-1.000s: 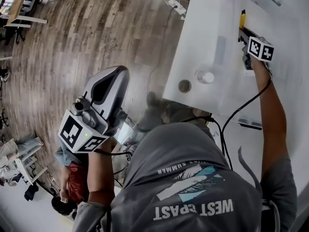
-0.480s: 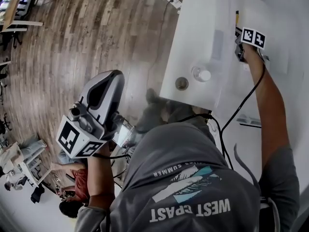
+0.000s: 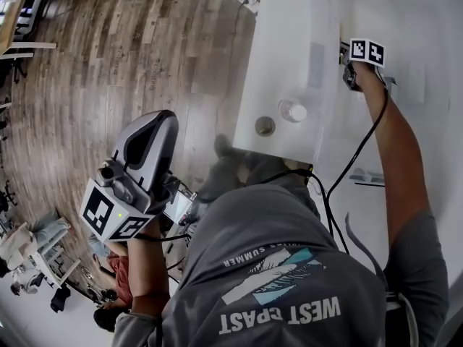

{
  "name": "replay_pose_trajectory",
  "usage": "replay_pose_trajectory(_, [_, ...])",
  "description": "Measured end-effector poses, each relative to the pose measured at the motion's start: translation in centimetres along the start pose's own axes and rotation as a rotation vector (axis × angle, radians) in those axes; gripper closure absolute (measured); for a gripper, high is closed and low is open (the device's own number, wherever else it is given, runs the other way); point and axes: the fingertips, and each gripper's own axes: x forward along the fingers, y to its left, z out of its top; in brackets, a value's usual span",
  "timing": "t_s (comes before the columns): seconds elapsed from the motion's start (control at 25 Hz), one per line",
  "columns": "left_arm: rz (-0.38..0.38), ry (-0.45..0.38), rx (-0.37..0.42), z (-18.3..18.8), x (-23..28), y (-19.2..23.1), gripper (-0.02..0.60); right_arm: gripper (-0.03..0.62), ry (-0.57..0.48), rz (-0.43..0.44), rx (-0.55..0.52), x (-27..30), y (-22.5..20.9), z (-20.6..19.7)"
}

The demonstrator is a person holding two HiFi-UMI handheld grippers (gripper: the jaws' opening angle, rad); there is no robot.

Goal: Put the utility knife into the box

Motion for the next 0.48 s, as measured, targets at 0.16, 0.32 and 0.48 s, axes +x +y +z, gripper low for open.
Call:
replay_pose_trajectory(0.16, [-0.001,-0.006,0.004,0.3,-0.5,-0.1,0.572,0.47,-0.008,0.001,0.062,-0.4,-0.7,-0.2])
replay_pose_trajectory(0.32, [-0.003,-0.018,0.007,0.3,-1.6,0.2,0.572,0.461,-0.072,-0.007,0.101,-1.6,-1.1,1.1])
replay_pose_trajectory(0.48, [-0.012,-0.041,0.012,0.3,-2.5,0.4,0.571,0.488,-0.156,-0.022,0.122,-3.9,-1.1,3.0])
